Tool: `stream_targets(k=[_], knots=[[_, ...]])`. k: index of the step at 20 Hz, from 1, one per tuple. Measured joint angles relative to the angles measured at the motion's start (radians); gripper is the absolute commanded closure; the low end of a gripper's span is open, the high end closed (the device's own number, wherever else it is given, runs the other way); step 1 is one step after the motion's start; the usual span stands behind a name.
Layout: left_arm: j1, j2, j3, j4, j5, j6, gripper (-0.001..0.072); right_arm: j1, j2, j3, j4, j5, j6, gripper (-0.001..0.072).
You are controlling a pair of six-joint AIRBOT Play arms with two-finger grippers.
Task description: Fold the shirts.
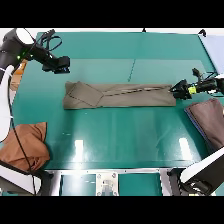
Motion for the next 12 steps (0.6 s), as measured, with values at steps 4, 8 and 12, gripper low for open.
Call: stream_targets(k=[4, 8, 12], knots=[[-0.03, -0.01, -0.027, -0.051, 0.025, -0.01, 0.068, 0.03, -0.051, 0.015, 0.046, -0.01, -0.041, 0.0693], [-0.141, -0.031, -0.108, -0.077, 0.18, -0.014, 0.0681, 0.039, -0.047, 0.112, 0.037, 0.017, -0.048, 0.0693], [-0.309, -0.126, -0.145, -0.195, 0.439, 0.002, 0.068, 0.055, 0.033, 0.238, 0.084, 0.163, -0.021, 0.0693]])
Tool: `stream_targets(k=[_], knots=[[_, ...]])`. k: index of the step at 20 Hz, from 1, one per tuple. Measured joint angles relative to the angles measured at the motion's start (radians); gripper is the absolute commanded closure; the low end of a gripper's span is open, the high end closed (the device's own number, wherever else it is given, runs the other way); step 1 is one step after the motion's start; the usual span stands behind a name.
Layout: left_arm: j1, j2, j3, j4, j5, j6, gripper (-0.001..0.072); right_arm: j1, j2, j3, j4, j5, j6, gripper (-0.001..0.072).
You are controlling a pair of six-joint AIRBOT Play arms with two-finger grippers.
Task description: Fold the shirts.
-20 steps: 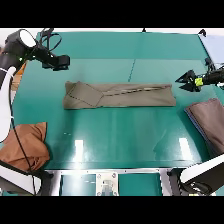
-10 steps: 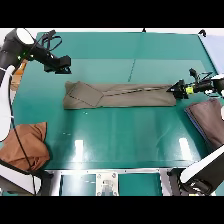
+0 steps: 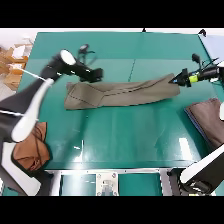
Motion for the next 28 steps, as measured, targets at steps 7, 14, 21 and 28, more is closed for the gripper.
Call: stream_targets(k=[7, 14, 21, 28], knots=[[-0.232, -0.222, 0.085, -0.221, 0.278, 0.037, 0.0681, 0.083, 0.2, 0.065, 0.159, 0.115, 0.024, 0.0693], [-0.274, -0.316, 0.175, -0.325, 0.256, 0.044, 0.068, 0.183, 0.28, 0.071, 0.216, 0.119, 0.028, 0.0693], [-0.037, -0.157, 0.261, -0.222, -0.15, 0.06, 0.0681, 0.327, 0.287, 0.071, 0.227, 0.048, 0.076, 0.0692], [0.282, 0.052, 0.323, 0.325, -0.597, 0.019, 0.068, 0.712, 0.19, -0.001, 0.213, -0.338, 0.097, 0.0677]])
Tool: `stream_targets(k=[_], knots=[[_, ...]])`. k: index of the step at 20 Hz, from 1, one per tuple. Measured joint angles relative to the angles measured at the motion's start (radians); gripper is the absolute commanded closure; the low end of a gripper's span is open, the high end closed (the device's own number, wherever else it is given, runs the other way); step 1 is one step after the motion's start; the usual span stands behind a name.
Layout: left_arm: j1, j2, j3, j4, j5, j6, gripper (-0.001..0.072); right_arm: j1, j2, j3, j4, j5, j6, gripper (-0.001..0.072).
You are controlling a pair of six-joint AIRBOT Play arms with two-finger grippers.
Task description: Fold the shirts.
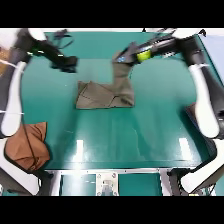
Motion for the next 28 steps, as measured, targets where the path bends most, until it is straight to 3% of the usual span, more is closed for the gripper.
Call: stream_targets(k=[1, 2, 3, 5, 7, 10, 12, 13, 18, 23, 24, 25, 26, 27, 28], knots=[[0.032, 0.013, 0.002, 0.056, -0.029, -0.001, 0.068, 0.062, -0.035, -0.011, -0.006, -0.079, 0.001, 0.0491], [0.06, 0.019, 0.003, 0.102, -0.05, -0.001, 0.068, 0.131, -0.078, -0.018, -0.006, -0.177, 0.002, 0.0227], [0.083, 0.027, 0.004, 0.134, -0.062, -0.001, 0.068, 0.198, -0.123, -0.024, -0.003, -0.271, 0.001, 0.0177], [0.116, 0.037, 0.006, 0.178, -0.08, -0.001, 0.068, 0.294, -0.196, -0.032, -0.01, -0.409, 0.0, 0.0184], [0.132, 0.041, 0.007, 0.205, -0.091, 0.01, 0.068, 0.311, -0.218, -0.029, -0.04, -0.47, 0.002, 0.0342], [0.145, 0.043, 0.007, 0.227, -0.107, 0.029, 0.068, 0.205, -0.172, -0.018, -0.121, -0.407, 0.041, 0.0333], [0.15, 0.045, 0.007, 0.236, -0.115, 0.035, 0.068, 0.086, -0.113, -0.019, -0.197, -0.302, 0.086, 0.0188], [0.15, 0.045, 0.007, 0.237, -0.115, 0.037, 0.068, 0.028, -0.086, -0.027, -0.238, -0.249, 0.109, 0.0161], [0.152, 0.045, 0.007, 0.241, -0.121, 0.04, 0.068, -0.205, -0.008, -0.192, -0.338, -0.051, 0.178, 0.016], [0.153, 0.045, 0.007, 0.237, -0.121, 0.029, 0.068, -0.216, -0.067, -0.382, -0.248, -0.07, 0.144, 0.016], [0.153, 0.045, 0.007, 0.237, -0.121, 0.029, 0.068, -0.202, -0.091, -0.397, -0.216, -0.082, 0.131, 0.0165], [0.153, 0.045, 0.007, 0.237, -0.122, 0.027, 0.068, -0.188, -0.109, -0.405, -0.168, -0.087, 0.116, 0.0355], [0.153, 0.045, 0.007, 0.235, -0.122, 0.026, 0.068, -0.173, -0.124, -0.408, -0.14, -0.106, 0.1, 0.059], [0.153, 0.045, 0.007, 0.235, -0.124, 0.025, 0.068, -0.161, -0.14, -0.405, -0.109, -0.117, 0.085, 0.0683], [0.153, 0.045, 0.007, 0.235, -0.124, 0.025, 0.068, -0.156, -0.145, -0.39, -0.084, -0.118, 0.072, 0.0693]])
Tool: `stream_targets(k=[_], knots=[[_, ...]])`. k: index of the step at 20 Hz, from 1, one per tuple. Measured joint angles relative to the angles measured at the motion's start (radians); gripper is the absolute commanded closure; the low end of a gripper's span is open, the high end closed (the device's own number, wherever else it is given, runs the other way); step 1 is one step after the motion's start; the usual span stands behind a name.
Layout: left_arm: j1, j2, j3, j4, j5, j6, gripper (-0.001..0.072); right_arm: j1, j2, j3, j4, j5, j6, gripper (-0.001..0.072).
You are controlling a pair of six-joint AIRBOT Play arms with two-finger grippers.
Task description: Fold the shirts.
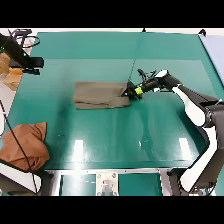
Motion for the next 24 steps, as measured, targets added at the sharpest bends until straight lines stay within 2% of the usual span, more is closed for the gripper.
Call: stream_targets(k=[4, 7, 14, 20, 24], knots=[[0.0, 0.0, 0.0, 0.0, -0.001, -0.001, 0.068, -0.024, 0.049, 0.116, 0.046, 0.017, -0.011, 0.0694], [0.0, 0.0, 0.0, 0.0, -0.002, -0.002, 0.068, -0.123, 0.156, 0.225, 0.002, 0.063, 0.043, 0.0694], [0.0, 0.0, 0.0, -0.004, -0.008, -0.002, 0.068, -0.542, 0.436, 0.337, -0.156, 0.214, 0.213, 0.0694], [0.0, 0.0, 0.0, -0.021, -0.013, -0.002, 0.068, -0.921, 0.497, 0.349, -0.24, 0.394, 0.299, 0.0694], [0.0, 0.0, 0.0, -0.027, -0.017, -0.001, 0.068, -1.097, 0.527, 0.351, -0.362, 0.547, 0.32, 0.0695]])
